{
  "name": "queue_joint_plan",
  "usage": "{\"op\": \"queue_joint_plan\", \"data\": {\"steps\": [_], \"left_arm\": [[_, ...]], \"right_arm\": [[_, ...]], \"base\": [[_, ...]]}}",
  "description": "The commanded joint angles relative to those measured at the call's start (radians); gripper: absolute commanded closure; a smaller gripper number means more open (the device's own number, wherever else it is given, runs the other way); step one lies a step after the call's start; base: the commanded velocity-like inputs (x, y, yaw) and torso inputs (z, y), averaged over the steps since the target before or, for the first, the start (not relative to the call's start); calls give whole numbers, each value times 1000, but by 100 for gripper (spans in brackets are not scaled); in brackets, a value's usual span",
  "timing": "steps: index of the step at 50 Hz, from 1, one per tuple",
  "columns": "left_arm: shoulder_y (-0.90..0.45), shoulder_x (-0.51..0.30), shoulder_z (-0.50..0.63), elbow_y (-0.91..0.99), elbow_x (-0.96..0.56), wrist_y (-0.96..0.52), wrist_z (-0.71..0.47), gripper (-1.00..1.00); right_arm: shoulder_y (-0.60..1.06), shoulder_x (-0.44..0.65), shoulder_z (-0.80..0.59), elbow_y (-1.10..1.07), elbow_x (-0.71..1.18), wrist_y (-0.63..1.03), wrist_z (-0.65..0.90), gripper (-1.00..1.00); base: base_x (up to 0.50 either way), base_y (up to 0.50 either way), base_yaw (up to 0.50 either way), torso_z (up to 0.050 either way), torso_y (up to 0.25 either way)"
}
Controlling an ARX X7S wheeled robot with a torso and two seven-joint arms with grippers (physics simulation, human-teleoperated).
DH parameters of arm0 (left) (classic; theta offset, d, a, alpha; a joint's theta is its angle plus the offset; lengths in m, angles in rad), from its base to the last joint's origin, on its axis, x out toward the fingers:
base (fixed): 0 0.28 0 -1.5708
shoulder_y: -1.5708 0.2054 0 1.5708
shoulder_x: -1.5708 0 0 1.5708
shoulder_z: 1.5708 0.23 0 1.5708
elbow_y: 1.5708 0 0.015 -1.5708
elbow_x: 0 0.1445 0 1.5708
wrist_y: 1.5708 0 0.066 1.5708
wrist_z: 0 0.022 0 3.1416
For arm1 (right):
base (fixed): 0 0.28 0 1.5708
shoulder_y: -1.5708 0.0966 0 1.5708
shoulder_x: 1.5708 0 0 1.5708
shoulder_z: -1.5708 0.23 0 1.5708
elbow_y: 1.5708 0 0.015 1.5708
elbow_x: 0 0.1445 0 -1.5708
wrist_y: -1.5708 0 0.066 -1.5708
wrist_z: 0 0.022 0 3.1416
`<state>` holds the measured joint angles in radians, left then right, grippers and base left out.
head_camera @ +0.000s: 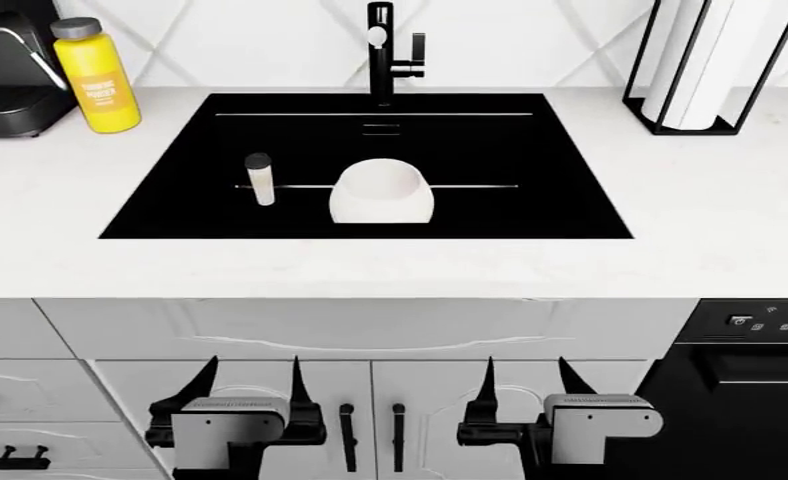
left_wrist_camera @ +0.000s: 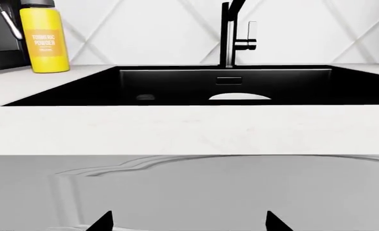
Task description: Pick the cup and bowl from the sink and place them on the counter for drying.
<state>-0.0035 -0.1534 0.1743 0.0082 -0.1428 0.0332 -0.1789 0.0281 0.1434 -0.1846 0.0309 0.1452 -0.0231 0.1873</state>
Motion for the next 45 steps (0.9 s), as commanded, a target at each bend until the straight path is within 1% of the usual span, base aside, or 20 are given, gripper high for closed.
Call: {"op": "queue_joint_plan", "data": {"steps": [1, 8, 15, 16, 17, 19, 20, 21, 22, 23, 28, 31, 33, 35, 36, 39, 40, 41, 43, 45], "left_arm": [[-1, -8, 5, 4, -3, -9, -14, -100], [-17, -5, 7, -1, -9, -44, -30, -100], [4, -14, 3, 5, -20, -6, -24, -100], [-5, -14, 10, 13, -7, -21, -33, -100], [4, -10, -8, 29, -53, -24, -22, -100], [-2, -22, 0, 72, -28, -66, -42, -100], [-2, -34, -17, 115, -58, -97, -38, -100], [-6, -42, -14, 135, -53, -117, -43, -100], [-16, -59, -16, 179, -59, -169, -45, -100], [-29, -62, -14, 195, -67, -207, -47, -100], [-70, -109, -52, 353, -175, -424, -47, -100], [-82, -140, -73, 440, -227, -520, -50, -100], [-108, -157, -65, 490, -242, -586, -57, -100], [-148, -167, -80, 534, -289, -700, -80, -100], [-181, -185, -74, 564, -306, -756, -80, -100], [-248, -191, -107, 606, -369, -855, -94, -100], [-277, -206, -118, 615, -388, -892, -93, -100], [-293, -213, -119, 615, -390, -914, -99, -100], [-371, -221, -164, 622, -455, -1030, -118, -100], [-425, -230, -192, 638, -506, -1108, -126, -100]], "right_arm": [[5, 6, -8, 5, 7, 3, 8, -100], [6, 10, -12, 5, 11, 3, 13, -100], [6, 13, -17, 5, 13, 7, 20, -100], [6, 13, -14, 0, 23, 12, 19, -100], [6, 14, -5, -11, 40, 32, 20, -100], [2, 22, 15, -71, 99, 74, 8, -100], [16, 47, -3, -122, 59, 120, 25, -100], [21, 52, 5, -149, 77, 144, 24, -100], [36, 70, 15, -208, 100, 208, 26, -100], [43, 78, 19, -232, 108, 234, 28, -100], [93, 154, 78, -397, 220, 447, 28, -100], [130, 200, 100, -491, 264, 562, 41, -100], [168, 226, 121, -541, 303, 638, 49, -100], [221, 264, 130, -582, 330, 735, 62, -100], [263, 279, 158, -605, 377, 805, 67, -100], [344, 305, 211, -639, 458, 924, 82, -100], [388, 316, 241, -651, 502, 981, 90, -100], [407, 321, 249, -655, 516, 1005, 95, -100], [500, 321, 306, -657, 609, 1112, 114, -100], [576, 319, 327, -651, 668, 1185, 127, -100]], "base": [[0, 0, 0, 0, 0], [0, 0, 0, 0, 0], [0, 0, 0, 0, 0], [0, 0, 0, 0, 0], [0, 0, 0, 0, 0], [0, 0, 0, 0, 0], [0, 0, 0, 0, 0], [0, 0, 0, 0, 0], [0, 0, 0, 0, 0], [0, 0, 0, 0, 0], [0, 0, 0, 0, 0], [0, 0, 0, 0, 0], [0, 0, 0, 0, 0], [0, 0, 0, 0, 0], [0, 0, 0, 0, 0], [0, 0, 0, 0, 0], [0, 0, 0, 0, 0], [0, 0, 0, 0, 0], [0, 0, 0, 0, 0], [0, 0, 0, 0, 0]]}}
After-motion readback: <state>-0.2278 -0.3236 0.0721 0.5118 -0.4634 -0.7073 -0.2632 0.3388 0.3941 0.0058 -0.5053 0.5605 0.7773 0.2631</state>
